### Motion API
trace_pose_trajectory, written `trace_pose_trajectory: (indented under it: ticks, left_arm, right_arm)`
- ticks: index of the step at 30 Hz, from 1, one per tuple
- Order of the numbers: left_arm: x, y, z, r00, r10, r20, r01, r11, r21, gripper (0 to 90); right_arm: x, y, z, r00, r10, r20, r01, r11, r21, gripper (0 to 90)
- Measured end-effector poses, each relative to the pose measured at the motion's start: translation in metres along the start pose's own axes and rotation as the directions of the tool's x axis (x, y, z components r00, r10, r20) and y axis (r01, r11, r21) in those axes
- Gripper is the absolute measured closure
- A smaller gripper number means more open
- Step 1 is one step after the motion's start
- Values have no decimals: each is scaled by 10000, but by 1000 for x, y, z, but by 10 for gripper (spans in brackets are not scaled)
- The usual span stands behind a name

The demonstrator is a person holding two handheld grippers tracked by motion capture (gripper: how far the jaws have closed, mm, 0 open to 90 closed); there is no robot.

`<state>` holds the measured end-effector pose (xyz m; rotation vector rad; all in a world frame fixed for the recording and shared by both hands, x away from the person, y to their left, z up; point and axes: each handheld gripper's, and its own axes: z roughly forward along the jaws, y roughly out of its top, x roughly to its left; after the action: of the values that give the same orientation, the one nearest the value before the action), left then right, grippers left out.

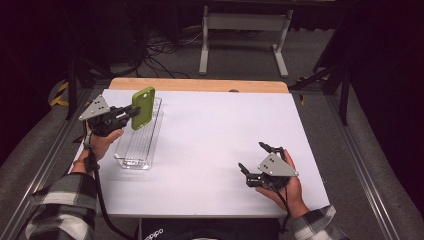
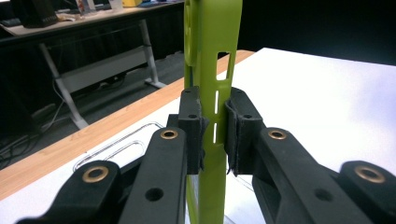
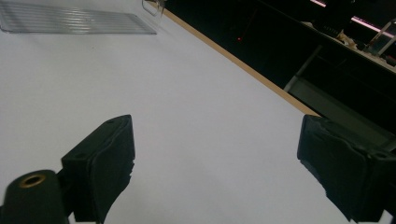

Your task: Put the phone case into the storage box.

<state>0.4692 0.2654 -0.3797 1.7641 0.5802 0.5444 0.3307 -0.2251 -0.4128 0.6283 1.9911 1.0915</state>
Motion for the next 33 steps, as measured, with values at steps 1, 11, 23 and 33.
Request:
trace_pose_trajectory:
  ticks: [1, 11, 23, 33]
  left_arm:
    - [2, 0, 3, 10000, -2, -61, 2, 10000, 59, 790]
    - [20, -4, 24, 9995, -208, 230, 197, 9987, 463, 789]
    - [34, -19, 45, 9982, -554, 212, 528, 9925, 1100, 788]
    - [43, -25, 50, 9981, -621, -44, 621, 9888, 1355, 787]
  right_arm:
    - [0, 0, 0, 10000, -5, -4, 5, 10000, 15, 119]
    - [2, -1, 3, 9998, -207, 11, 207, 9996, 182, 119]
    - [3, -2, 6, 9993, -351, -135, 356, 9987, 366, 119]
    - [6, -3, 10, 9979, -570, -308, 588, 9962, 640, 118]
